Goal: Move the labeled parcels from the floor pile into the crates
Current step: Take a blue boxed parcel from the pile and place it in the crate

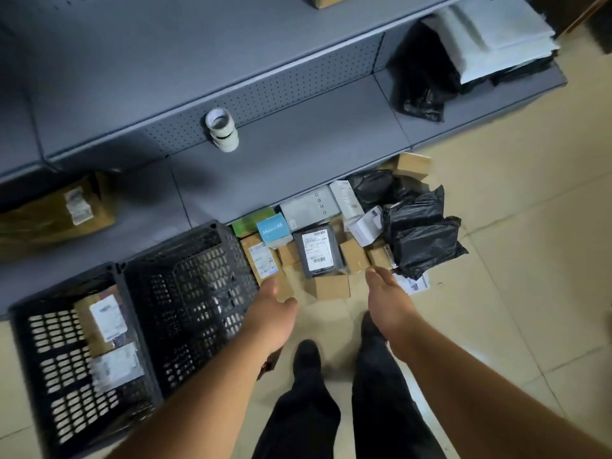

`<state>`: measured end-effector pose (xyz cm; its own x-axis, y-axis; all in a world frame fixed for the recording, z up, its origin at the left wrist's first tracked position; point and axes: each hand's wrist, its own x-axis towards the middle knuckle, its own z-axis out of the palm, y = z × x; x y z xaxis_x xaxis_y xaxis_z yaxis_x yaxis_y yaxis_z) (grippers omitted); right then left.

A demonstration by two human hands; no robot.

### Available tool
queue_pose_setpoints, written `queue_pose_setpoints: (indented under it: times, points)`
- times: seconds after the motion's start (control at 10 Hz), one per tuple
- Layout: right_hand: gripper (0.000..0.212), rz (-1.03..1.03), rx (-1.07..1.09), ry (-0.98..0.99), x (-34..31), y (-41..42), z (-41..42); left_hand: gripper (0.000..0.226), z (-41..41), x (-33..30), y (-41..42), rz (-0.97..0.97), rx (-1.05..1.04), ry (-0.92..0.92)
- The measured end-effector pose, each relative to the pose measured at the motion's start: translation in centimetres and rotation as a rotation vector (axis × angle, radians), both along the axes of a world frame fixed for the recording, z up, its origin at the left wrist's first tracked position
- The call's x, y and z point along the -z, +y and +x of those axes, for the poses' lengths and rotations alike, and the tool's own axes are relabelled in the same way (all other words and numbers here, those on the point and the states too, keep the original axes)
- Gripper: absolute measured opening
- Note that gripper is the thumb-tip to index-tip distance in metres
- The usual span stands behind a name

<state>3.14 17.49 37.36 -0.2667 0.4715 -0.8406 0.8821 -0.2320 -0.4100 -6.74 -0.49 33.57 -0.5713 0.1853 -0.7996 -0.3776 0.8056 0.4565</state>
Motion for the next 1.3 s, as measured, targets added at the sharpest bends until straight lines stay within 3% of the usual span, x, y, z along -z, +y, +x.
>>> queue_pose_setpoints:
  times: [0.4,0.6,0.8,1.0,1.2,1.3]
  points:
    - [0.051,-0.105,-0.385,0.066,8.8,5.8,-10.1,0.065,-5.1,6.1,3.7,-0.142,-0.239,0.024]
    - [0.050,-0.187,-0.344,0.068,15.5,6.5,-14.6,0.077,-7.8,11.6,5.0,-0.168,-0.192,0.026]
    - [0.056,-0.279,-0.226,0.056,24.8,4.3,-18.0,0.072,-11.4,20.1,4.5,-0.170,-0.163,0.022]
    - [0.056,-0.250,-0.294,0.058,32.5,2.0,-20.9,0.055,-15.1,28.8,3.8,-0.222,-0.189,0.060]
    - [0.068,-0.321,-0.158,-0.022,36.9,0.1,-22.1,0.078,-17.7,33.2,2.8,-0.165,-0.239,0.028]
    - [0.072,-0.371,-0.147,-0.040,37.3,-0.7,-22.1,0.052,-18.1,33.4,3.2,-0.119,-0.249,0.000]
